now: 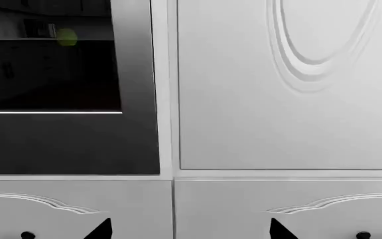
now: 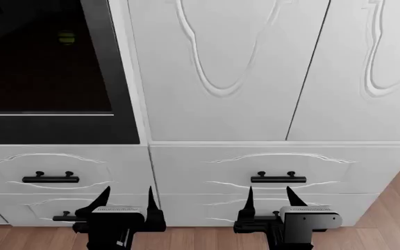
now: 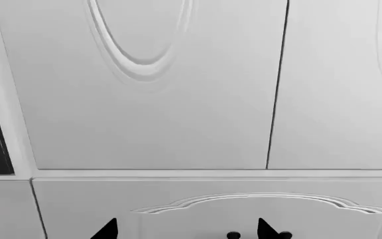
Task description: Open the oven door
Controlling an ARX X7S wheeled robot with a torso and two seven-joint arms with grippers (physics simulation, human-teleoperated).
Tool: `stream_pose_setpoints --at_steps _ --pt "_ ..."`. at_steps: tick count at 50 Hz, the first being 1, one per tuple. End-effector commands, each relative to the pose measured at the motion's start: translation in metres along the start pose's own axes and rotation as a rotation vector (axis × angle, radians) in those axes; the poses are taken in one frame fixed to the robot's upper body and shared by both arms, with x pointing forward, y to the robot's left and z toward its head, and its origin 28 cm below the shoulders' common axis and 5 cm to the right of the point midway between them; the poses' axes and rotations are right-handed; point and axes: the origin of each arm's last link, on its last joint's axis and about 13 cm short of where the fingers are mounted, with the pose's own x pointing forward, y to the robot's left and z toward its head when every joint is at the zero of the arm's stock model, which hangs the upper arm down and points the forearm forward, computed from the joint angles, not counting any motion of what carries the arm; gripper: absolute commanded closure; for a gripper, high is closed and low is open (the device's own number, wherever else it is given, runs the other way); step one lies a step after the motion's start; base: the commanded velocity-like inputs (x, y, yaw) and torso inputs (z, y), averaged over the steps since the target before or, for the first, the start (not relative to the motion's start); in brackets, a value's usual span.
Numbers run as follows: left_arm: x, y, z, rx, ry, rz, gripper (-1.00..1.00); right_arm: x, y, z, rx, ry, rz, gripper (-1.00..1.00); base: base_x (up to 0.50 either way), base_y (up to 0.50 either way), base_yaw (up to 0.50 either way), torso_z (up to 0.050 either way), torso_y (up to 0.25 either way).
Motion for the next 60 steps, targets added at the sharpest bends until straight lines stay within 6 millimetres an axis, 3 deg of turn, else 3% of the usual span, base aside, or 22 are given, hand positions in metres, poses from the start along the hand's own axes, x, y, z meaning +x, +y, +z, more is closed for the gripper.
stream_pose_setpoints --at_steps 1,13,55,60 --pt "0.0004 0.0003 -0.0002 0.0 0.002 0.003 -1.0 0.0006 -0.0002 -0.0005 0.007 0.005 -0.008 -1.0 0.0 0.0 0.0 0.0 0.0" --pt "0.001 0.0037 -0.0005 -0.01 0.01 0.029 -1.0 0.0005 0.0002 0.0001 0.018 0.006 -0.006 -1.0 0.0 0.0 0.0 0.0 0.0" --pt "-0.0007 0.003 0.0003 0.001 -0.003 0.018 -1.0 0.0011 0.0048 -0.0036 0.008 0.019 0.049 -1.0 0.0 0.0 0.5 0.0 0.0" --pt "-0.0014 0.0028 0.0002 0.001 -0.003 0.018 -1.0 0.0011 0.0069 -0.0044 0.007 0.029 0.071 -1.0 0.0 0.0 0.0 0.0 0.0"
